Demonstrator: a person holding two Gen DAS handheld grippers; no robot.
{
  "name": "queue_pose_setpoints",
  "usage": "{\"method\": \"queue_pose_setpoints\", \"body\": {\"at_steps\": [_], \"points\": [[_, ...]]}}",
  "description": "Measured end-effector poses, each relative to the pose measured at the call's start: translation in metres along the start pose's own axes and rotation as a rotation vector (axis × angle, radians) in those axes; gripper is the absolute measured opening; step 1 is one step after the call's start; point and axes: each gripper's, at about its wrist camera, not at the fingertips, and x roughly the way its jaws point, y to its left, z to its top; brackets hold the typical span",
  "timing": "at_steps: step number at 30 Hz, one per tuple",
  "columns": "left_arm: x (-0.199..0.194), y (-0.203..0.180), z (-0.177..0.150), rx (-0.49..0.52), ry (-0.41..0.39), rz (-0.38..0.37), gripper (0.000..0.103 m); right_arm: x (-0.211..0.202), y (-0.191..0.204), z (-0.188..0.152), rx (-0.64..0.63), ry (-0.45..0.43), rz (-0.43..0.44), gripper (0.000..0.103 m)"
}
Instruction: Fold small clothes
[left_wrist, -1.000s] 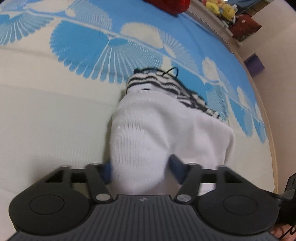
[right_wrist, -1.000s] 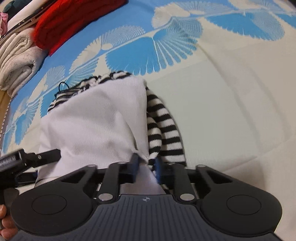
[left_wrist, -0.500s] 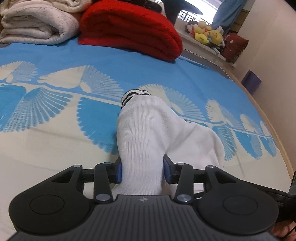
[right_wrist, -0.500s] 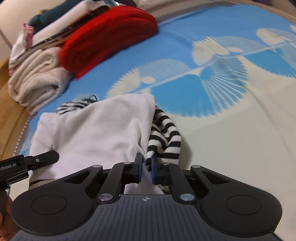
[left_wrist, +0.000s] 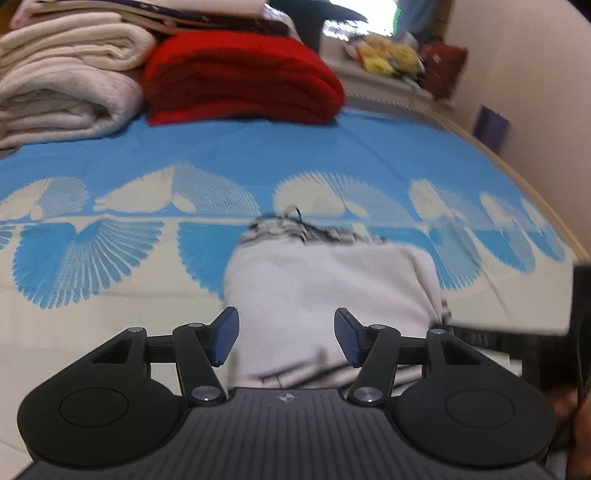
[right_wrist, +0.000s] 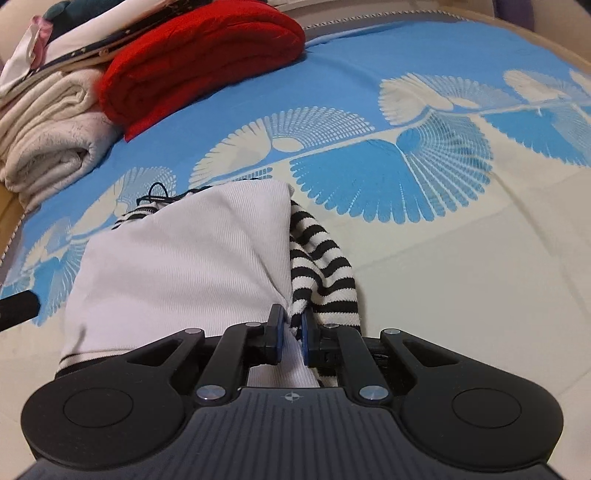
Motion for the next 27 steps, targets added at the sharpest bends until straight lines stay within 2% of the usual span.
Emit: {"method": "queue_pose_setpoints", "body": {"at_steps": [2, 4, 5, 7, 12, 13, 15, 16, 17, 21, 22, 23, 24, 26, 27], "points": [[0.013, 0.0, -0.01, 0.006, 0.092, -0.038, 0.059, -0.001, 0.002, 0.001, -0.029, 0.005, -0.008, 0.009], [0.033, 0.0, -0.025, 0.02, 0.203, -0.023, 0.059, 0.0, 0.003, 0.002, -0.037, 0.014, -0.012, 0.009], [0.038, -0.004, -0.03, 0.051, 0.213, 0.011, 0.06, 0.0, 0.003, 0.003, -0.039, 0.017, -0.014, 0.009], [0.032, -0.013, -0.03, 0.094, 0.181, 0.039, 0.06, 0.0, 0.005, 0.003, -0.045, 0.025, -0.011, 0.009], [0.003, -0.028, -0.032, 0.15, 0.135, 0.01, 0.06, -0.005, 0.007, 0.005, -0.05, 0.029, -0.032, 0.009], [0.002, -0.03, -0.035, 0.167, 0.145, 0.007, 0.06, -0.007, 0.006, 0.006, -0.05, 0.025, -0.044, 0.009], [0.018, -0.031, -0.048, 0.195, 0.236, 0.02, 0.06, -0.009, 0.003, 0.008, -0.046, 0.024, -0.056, 0.009], [0.025, -0.032, -0.054, 0.222, 0.262, 0.045, 0.064, -0.01, 0.001, 0.008, -0.039, 0.027, -0.058, 0.009], [0.027, -0.032, -0.055, 0.233, 0.258, 0.06, 0.066, -0.013, -0.001, 0.009, -0.031, 0.024, -0.057, 0.009], [0.01, -0.025, -0.047, 0.144, 0.211, 0.004, 0.066, -0.034, -0.002, 0.011, -0.055, -0.035, -0.015, 0.01], [0.007, -0.022, -0.046, 0.132, 0.201, -0.003, 0.066, -0.039, -0.001, 0.01, -0.063, -0.038, 0.016, 0.013], [0.003, -0.02, -0.044, 0.12, 0.192, -0.003, 0.066, -0.041, 0.0, 0.009, -0.07, -0.031, 0.042, 0.026], [0.0, -0.019, -0.044, 0.116, 0.188, 0.003, 0.066, -0.043, 0.0, 0.008, -0.075, -0.021, 0.059, 0.045], [-0.003, -0.019, -0.042, 0.117, 0.188, 0.015, 0.066, -0.042, 0.001, 0.003, -0.09, 0.026, 0.089, 0.058], [-0.002, -0.019, -0.041, 0.117, 0.19, 0.015, 0.066, -0.039, 0.003, 0.001, -0.098, 0.058, 0.096, 0.058]]}}
